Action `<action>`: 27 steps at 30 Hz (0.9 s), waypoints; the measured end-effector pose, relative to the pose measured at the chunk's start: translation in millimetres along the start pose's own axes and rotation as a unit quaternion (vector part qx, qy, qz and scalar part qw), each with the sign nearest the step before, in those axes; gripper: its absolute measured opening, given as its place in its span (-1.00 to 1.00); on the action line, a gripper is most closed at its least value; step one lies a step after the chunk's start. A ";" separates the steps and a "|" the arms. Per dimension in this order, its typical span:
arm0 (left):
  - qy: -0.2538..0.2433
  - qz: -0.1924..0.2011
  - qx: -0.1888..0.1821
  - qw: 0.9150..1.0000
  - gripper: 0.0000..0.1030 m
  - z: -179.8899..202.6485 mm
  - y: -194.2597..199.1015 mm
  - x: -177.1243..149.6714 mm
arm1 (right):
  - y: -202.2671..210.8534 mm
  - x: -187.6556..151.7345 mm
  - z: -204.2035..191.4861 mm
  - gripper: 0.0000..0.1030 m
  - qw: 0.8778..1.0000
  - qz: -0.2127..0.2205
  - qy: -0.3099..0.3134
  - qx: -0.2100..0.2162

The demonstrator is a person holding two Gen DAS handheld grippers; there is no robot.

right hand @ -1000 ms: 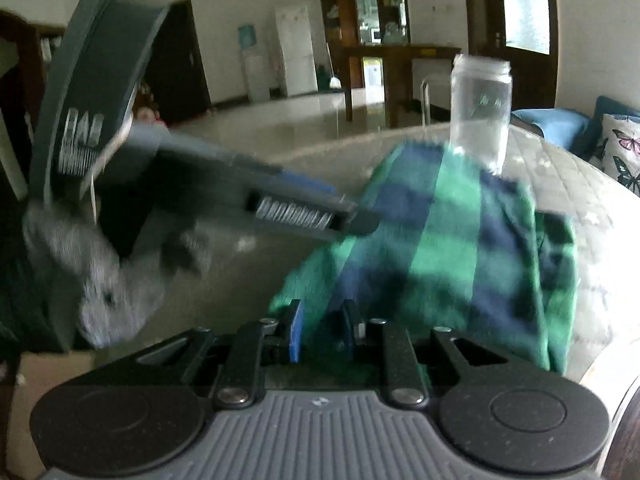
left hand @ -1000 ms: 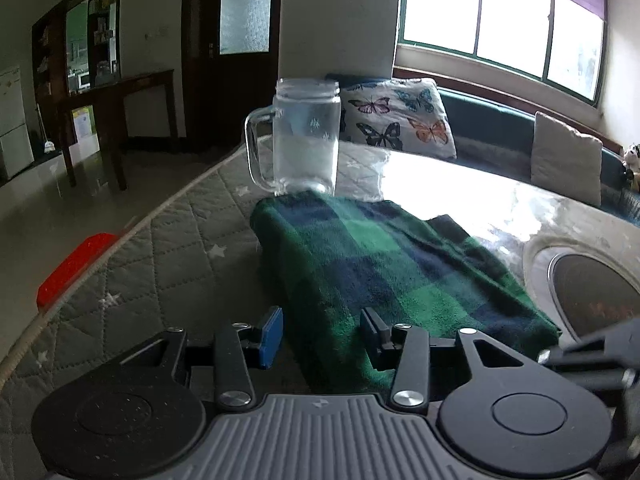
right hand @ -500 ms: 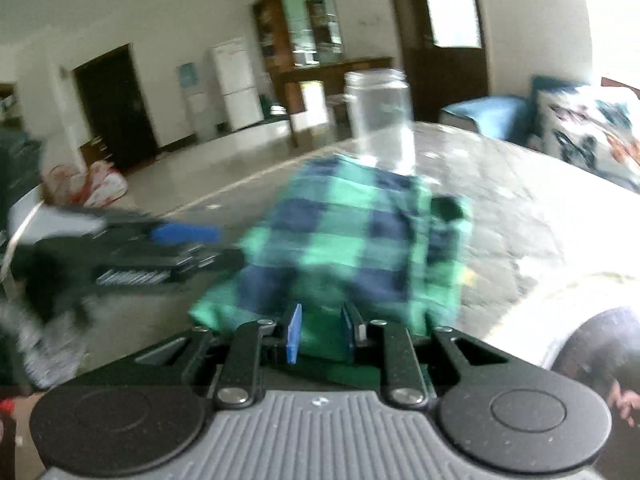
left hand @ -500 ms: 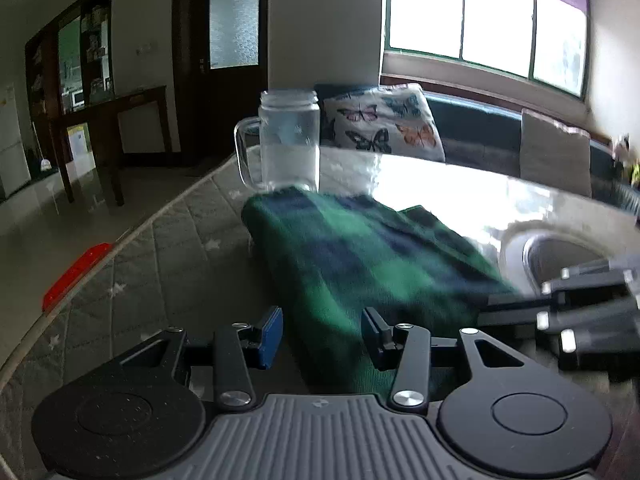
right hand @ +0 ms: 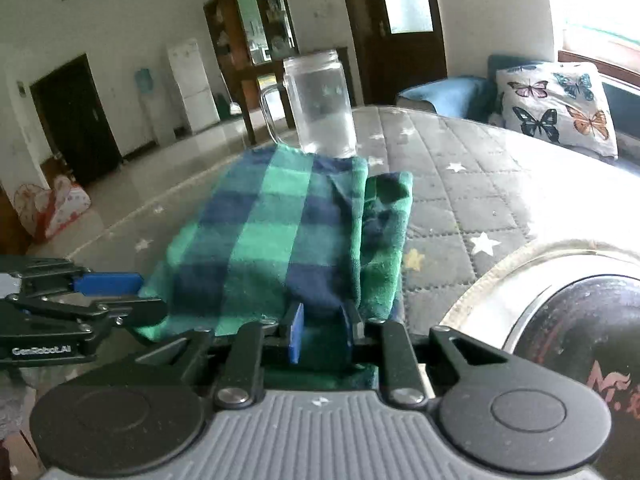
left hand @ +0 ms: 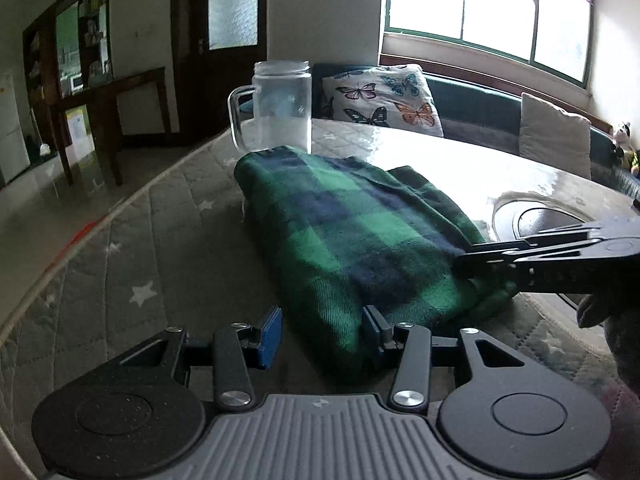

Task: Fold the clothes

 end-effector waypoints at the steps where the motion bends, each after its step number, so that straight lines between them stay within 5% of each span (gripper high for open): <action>1: 0.001 0.000 0.000 1.000 -0.07 0.2 1.6 0.1 | 3.1 0.9 -1.0 -0.58 1.000 0.001 0.003 0.000; 17: 0.005 0.025 0.005 1.000 0.69 18.6 44.1 -6.7 | 44.9 -26.7 -32.8 0.49 0.998 -0.001 0.055 -0.009; 20: 0.003 0.033 0.007 0.999 0.89 21.8 52.0 -8.1 | 52.5 -30.6 -34.9 0.58 0.998 0.003 0.056 -0.013; 27: -0.007 0.047 0.012 0.999 1.00 31.6 66.2 -12.6 | 67.7 -41.4 -40.0 0.82 0.998 0.008 0.065 -0.019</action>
Point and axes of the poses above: each gripper's, at about its wrist camera, not at the fingertips, and y roughly against the way its jaws point, z to its right, x to its top, the point moved 10 cm from there along -y, roughly the way its jaws point, and after that the axes turned 5 degrees about z, right-handed, at the moved point
